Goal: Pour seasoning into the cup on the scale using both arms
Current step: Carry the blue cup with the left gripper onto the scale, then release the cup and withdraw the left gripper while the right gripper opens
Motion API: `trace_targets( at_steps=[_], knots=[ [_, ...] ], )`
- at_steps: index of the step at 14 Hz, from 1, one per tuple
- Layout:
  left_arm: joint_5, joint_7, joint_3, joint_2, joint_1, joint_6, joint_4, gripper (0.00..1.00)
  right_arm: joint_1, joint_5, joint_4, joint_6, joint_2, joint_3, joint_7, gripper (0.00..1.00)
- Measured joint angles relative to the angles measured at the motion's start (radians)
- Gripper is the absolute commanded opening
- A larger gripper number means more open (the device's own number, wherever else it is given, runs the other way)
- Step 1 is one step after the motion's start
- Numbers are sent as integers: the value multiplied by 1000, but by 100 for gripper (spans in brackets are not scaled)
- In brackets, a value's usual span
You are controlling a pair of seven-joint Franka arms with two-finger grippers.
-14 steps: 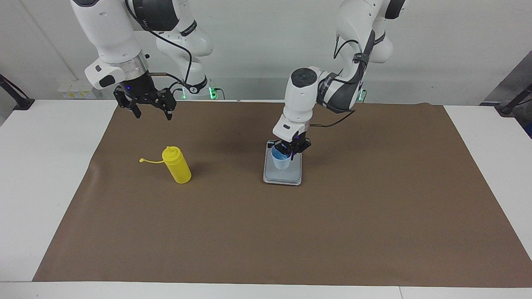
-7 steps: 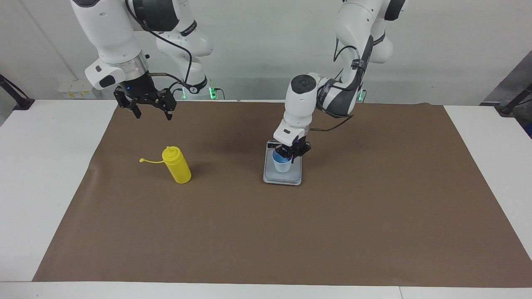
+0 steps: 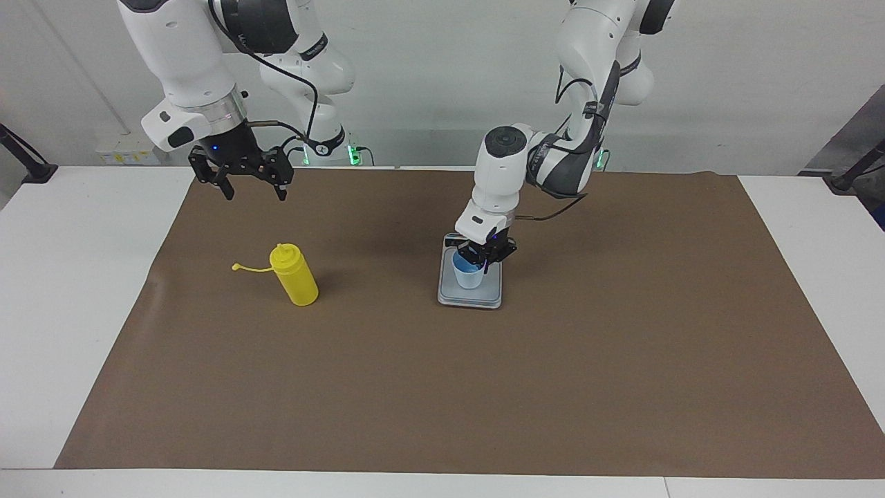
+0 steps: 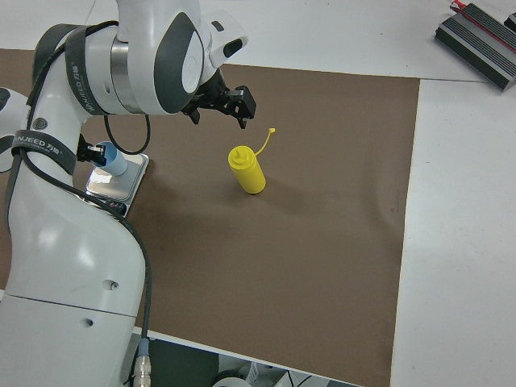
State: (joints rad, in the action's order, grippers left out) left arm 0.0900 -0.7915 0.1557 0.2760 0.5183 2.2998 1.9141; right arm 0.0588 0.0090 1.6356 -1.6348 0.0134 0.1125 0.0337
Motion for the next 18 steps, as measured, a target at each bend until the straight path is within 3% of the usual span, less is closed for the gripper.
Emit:
trace_targets(
  at_steps=[3,9,18],
  knots=[
    [2,1,-11,-8,-4,-10,-7,100,0,1,9,-11,0,0,-37,100],
    [7,150,-24,-114,-134,-218,-101,100,5,22,25,-29,2,-1,-94,100],
    [-8,578,-27,-226,-394,-396,-104,100,169,248,221,-235,47,-6,-601,100]
  ],
)
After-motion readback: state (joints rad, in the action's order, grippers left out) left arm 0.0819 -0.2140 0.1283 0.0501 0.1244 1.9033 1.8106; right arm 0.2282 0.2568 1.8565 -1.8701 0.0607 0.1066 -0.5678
